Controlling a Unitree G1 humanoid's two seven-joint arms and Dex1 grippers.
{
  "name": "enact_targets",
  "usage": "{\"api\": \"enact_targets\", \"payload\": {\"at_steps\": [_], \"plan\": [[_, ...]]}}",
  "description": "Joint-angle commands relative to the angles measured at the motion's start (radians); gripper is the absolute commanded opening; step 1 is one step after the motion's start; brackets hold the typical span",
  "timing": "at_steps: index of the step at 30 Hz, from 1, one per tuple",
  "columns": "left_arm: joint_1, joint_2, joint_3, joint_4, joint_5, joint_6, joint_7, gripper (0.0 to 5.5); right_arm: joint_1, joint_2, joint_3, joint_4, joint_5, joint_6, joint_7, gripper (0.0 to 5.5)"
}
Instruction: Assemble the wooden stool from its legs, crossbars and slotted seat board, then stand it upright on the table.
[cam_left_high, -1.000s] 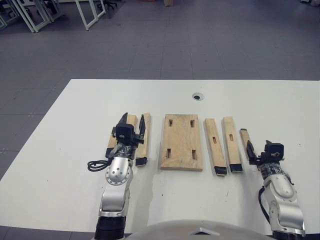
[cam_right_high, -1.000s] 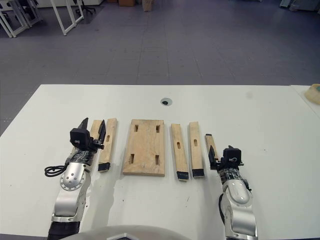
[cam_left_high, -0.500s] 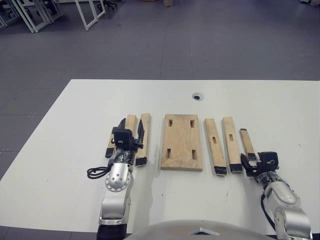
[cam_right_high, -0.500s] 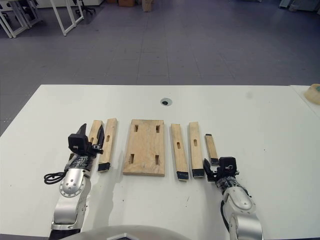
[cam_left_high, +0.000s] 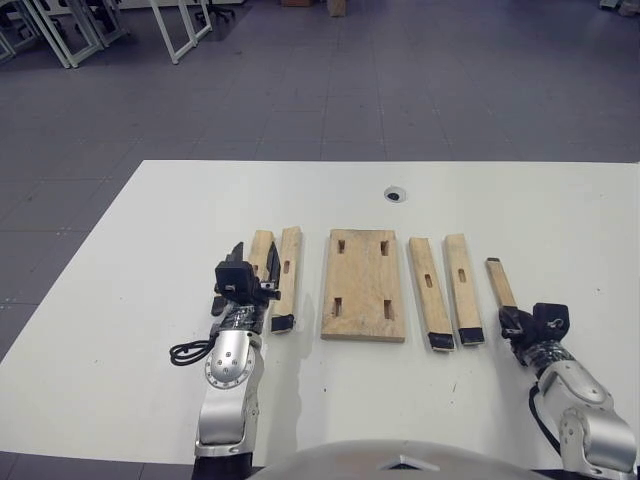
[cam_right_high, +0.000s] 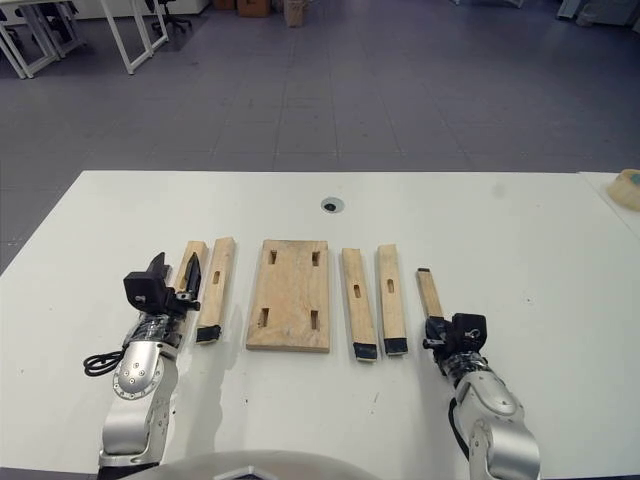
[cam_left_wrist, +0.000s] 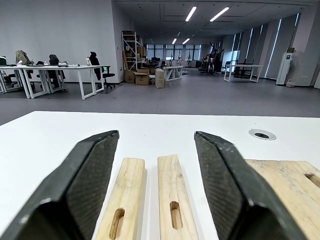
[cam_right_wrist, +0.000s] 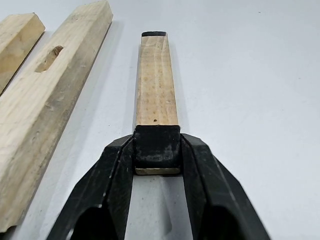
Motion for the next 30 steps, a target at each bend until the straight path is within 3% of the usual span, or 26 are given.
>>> {"api": "enact_targets", "payload": {"at_steps": [1, 8, 13, 16, 30], "plan": [[-0.087, 0.005, 0.019, -0.017, -0.086, 0.079, -0.035, 2.77, -0.082, -0.015, 0.008, 0.047, -0.023, -0.056, -0.009, 1.31], [-0.387, 0.010, 0.125, -0.099, -0.563, 0.472, -0.064, 2.77, -0.259, -0.111, 0.056, 0.074, -0.087, -0.190, 0.045, 1.31], [-0.510, -0.011, 0.227, -0.047, -0.924, 0.693, 0.010, 3.54, -0.393, -0.179, 0.144, 0.051, -0.091, -0.263, 0.174, 1.31], [-0.536, 0.009, 0.247, -0.005, -1.131, 0.804, 0.011, 3.59, -0.471, -0.198, 0.197, 0.042, -0.088, -0.280, 0.239, 1.31], [-0.520, -0.012, 0.211, 0.059, -1.308, 0.819, 0.096, 3.59, -0.468, -0.211, 0.374, -0.084, -0.134, -0.457, 0.377, 1.31]]}}
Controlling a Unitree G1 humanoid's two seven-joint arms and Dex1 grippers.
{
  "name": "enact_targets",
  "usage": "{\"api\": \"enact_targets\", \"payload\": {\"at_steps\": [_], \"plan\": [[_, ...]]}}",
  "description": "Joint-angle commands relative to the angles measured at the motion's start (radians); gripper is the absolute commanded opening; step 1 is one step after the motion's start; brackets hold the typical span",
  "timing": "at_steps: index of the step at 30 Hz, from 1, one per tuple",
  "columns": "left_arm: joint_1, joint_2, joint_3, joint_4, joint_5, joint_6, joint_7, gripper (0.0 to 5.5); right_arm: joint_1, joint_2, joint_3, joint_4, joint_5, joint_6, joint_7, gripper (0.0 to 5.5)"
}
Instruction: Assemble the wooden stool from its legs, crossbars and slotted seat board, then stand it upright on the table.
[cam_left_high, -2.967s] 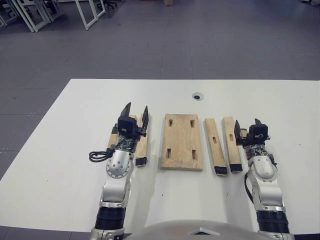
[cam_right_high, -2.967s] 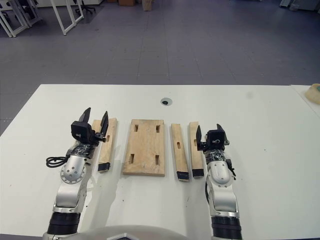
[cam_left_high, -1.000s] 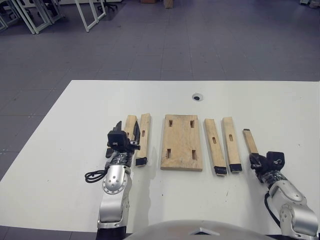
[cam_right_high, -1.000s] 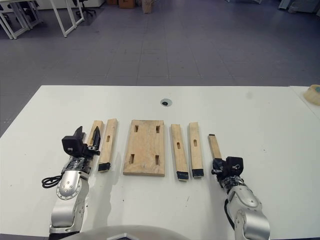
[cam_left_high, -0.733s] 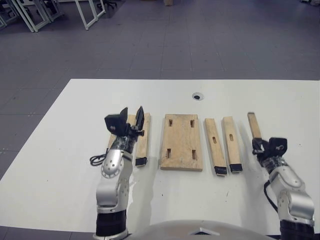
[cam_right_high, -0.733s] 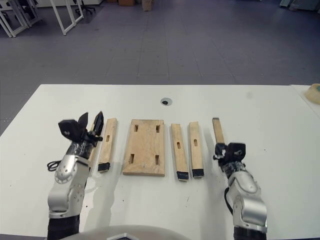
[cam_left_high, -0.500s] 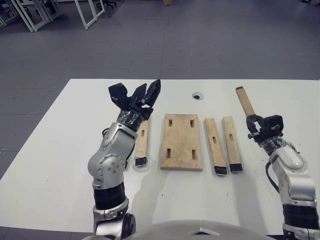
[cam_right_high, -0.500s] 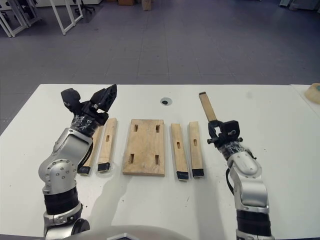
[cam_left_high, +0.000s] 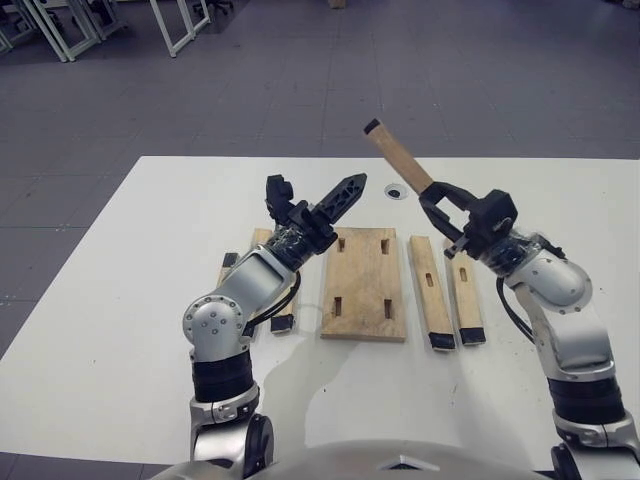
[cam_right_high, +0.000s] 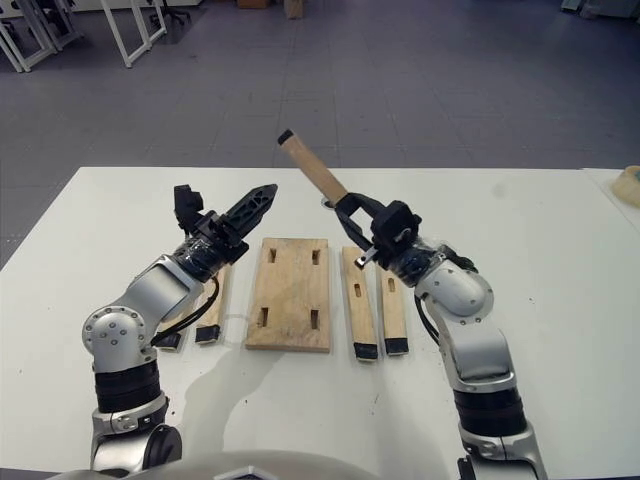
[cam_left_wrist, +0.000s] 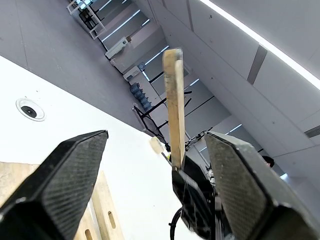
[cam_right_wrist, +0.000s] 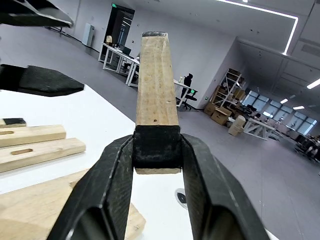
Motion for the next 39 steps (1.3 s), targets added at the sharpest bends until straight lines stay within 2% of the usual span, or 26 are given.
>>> {"api": "enact_targets", "payload": {"at_steps": [1, 8, 27, 33, 36, 39], "plan": [[-0.007, -0.006, 0.005, 0.005, -0.041, -0.014, 0.040, 3.59, 0.018, -0.029, 0.038, -0.013, -0.032, -0.056, 0.042, 1.31], [-0.009, 0.004, -0.017, -0.009, -0.102, -0.019, 0.047, 3.59, 0.066, -0.050, 0.084, -0.024, -0.022, -0.101, 0.118, 1.31], [0.041, 0.082, -0.045, -0.013, -0.058, -0.056, -0.043, 0.45, 0.069, -0.045, 0.027, -0.065, 0.217, 0.140, 0.158, 1.31], [0.046, 0.093, -0.042, 0.028, -0.006, -0.077, -0.050, 0.42, 0.063, -0.054, 0.025, -0.074, 0.227, 0.155, 0.174, 1.31], [0.055, 0.098, -0.017, 0.059, 0.002, -0.089, -0.054, 0.42, 0.065, -0.064, 0.025, -0.063, 0.197, 0.137, 0.177, 2.17], [0.041, 0.120, 0.008, 0.074, 0.009, -0.092, -0.063, 0.42, 0.076, -0.080, 0.025, -0.031, 0.151, 0.100, 0.176, 2.73]]}}
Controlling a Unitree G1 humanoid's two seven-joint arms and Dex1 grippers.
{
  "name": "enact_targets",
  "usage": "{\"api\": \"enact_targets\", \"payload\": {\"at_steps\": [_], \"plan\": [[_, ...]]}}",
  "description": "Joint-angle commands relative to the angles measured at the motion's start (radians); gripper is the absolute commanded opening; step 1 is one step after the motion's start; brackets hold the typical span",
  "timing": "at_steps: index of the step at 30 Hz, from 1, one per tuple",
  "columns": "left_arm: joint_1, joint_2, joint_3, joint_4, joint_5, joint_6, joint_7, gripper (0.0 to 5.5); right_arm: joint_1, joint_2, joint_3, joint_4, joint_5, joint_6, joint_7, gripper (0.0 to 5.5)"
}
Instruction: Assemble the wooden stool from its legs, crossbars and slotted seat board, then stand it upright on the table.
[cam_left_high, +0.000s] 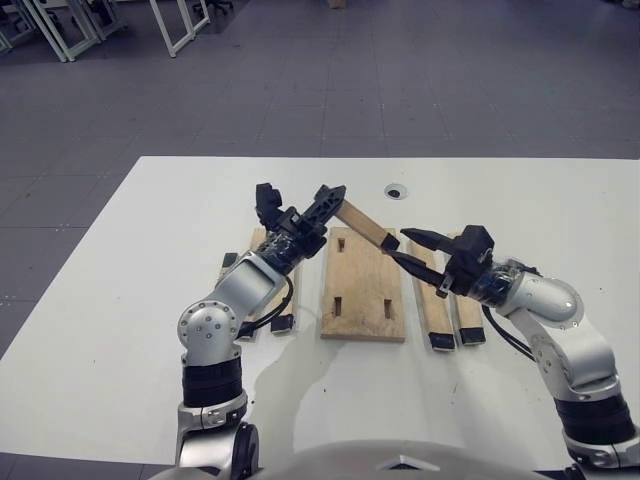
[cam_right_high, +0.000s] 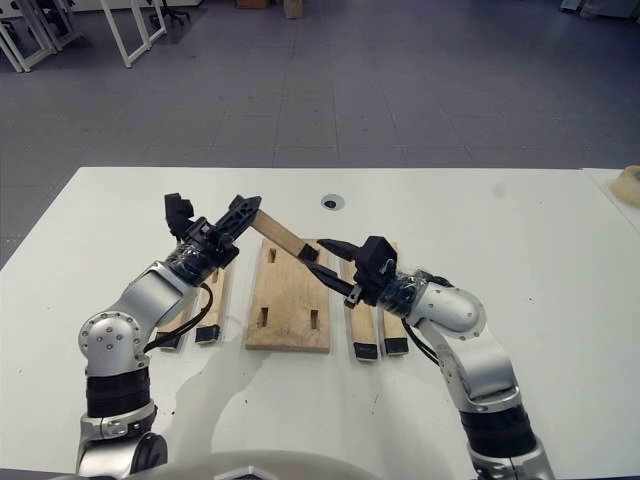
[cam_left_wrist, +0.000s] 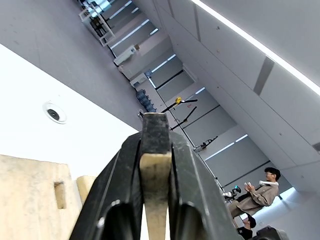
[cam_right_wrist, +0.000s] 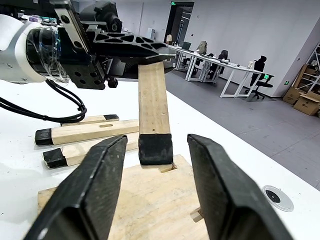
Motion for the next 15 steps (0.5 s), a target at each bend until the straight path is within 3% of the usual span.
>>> {"api": "enact_targets", "payload": {"at_steps": [1, 2, 8, 15], "plan": [[-0.015, 0.050, 0.033, 0.012, 0.036, -0.014, -0.016, 0.42, 0.004, -0.036, -0.009, 0.052, -0.073, -0.057, -0.004, 2.90], [-0.014, 0.074, 0.045, 0.001, 0.066, -0.029, -0.024, 0.42, 0.006, -0.038, -0.017, 0.077, -0.085, -0.065, -0.011, 3.12], [0.042, 0.265, 0.139, -0.087, 0.332, -0.098, 0.048, 0.42, 0.038, 0.039, -0.082, 0.175, -0.103, -0.023, -0.174, 3.15], [0.156, 0.294, 0.129, -0.083, 0.573, -0.157, 0.047, 0.42, 0.084, 0.070, -0.055, 0.148, -0.146, -0.022, -0.237, 3.15]]}}
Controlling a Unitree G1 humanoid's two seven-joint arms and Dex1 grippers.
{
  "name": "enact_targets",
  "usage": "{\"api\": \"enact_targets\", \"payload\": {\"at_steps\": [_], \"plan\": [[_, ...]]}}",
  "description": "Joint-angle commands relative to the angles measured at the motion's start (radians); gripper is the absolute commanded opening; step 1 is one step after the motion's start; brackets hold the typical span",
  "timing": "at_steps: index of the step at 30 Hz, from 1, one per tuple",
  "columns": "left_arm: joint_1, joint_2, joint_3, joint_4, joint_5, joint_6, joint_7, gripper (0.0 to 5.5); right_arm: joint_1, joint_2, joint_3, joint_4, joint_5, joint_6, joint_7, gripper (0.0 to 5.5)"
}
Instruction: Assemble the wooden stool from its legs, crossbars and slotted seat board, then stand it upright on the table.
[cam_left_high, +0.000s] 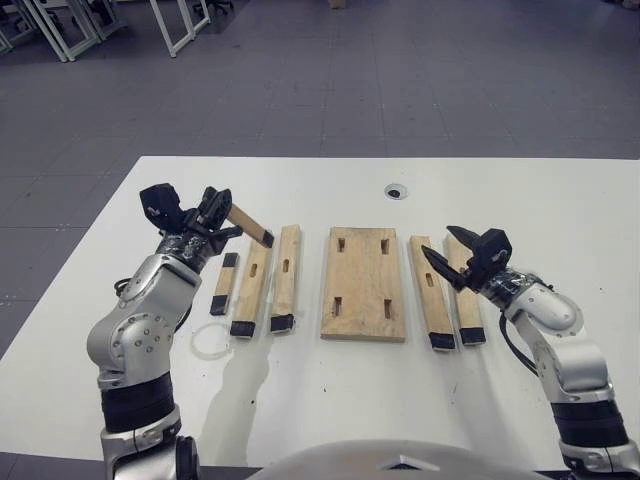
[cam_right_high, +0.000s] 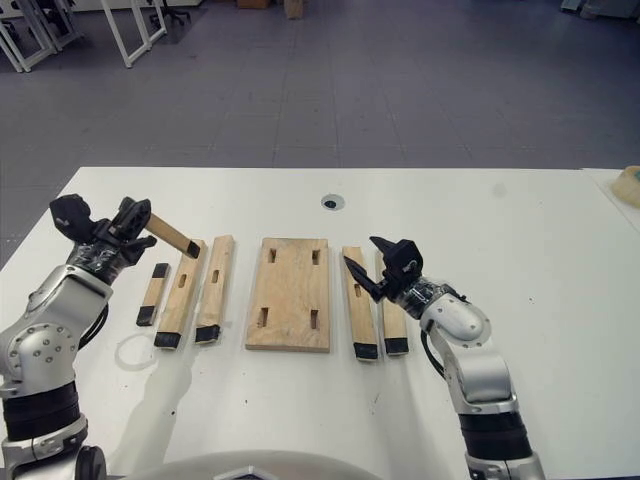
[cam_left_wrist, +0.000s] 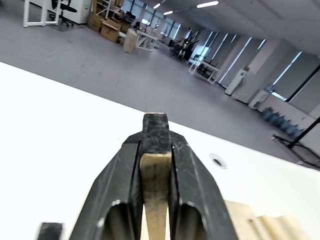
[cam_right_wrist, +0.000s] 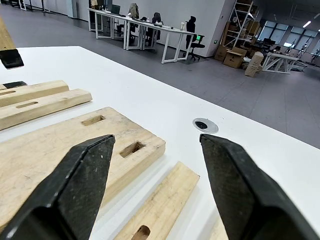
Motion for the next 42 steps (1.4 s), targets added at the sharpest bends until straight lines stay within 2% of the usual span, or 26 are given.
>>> {"api": "enact_targets", "payload": {"at_steps": [1, 10, 18, 21, 24, 27, 36, 42], "plan": [[0.036, 0.004, -0.008, 0.015, 0.103, -0.039, -0.005, 0.42, 0.008, 0.011, 0.021, -0.019, -0.025, 0.013, -0.015, 3.15], [0.096, -0.081, -0.020, -0.009, 0.157, -0.049, -0.006, 0.42, 0.007, 0.003, 0.023, -0.019, -0.032, 0.015, -0.007, 3.15], [0.115, -0.079, -0.021, 0.000, 0.210, -0.044, -0.025, 0.42, 0.013, -0.003, 0.017, -0.023, -0.029, 0.020, -0.003, 3.15], [0.121, -0.071, -0.070, 0.036, 0.270, -0.026, -0.031, 0.42, 0.008, -0.002, 0.014, -0.021, -0.029, 0.021, -0.006, 3.15], [0.139, -0.053, -0.186, 0.062, 0.406, -0.047, -0.029, 0.42, 0.010, 0.002, 0.015, -0.024, -0.031, 0.021, -0.011, 3.15], [0.166, -0.082, -0.233, 0.088, 0.483, -0.085, -0.019, 0.42, 0.010, 0.004, 0.017, -0.022, -0.032, 0.019, -0.013, 3.15], [0.247, -0.123, -0.239, 0.215, 0.547, -0.229, -0.083, 0.42, 0.012, 0.000, 0.014, -0.022, -0.036, 0.017, -0.015, 3.15], [0.201, -0.125, -0.218, 0.163, 0.521, -0.201, -0.098, 0.42, 0.008, -0.001, 0.016, -0.015, -0.035, 0.016, -0.008, 3.15]]}}
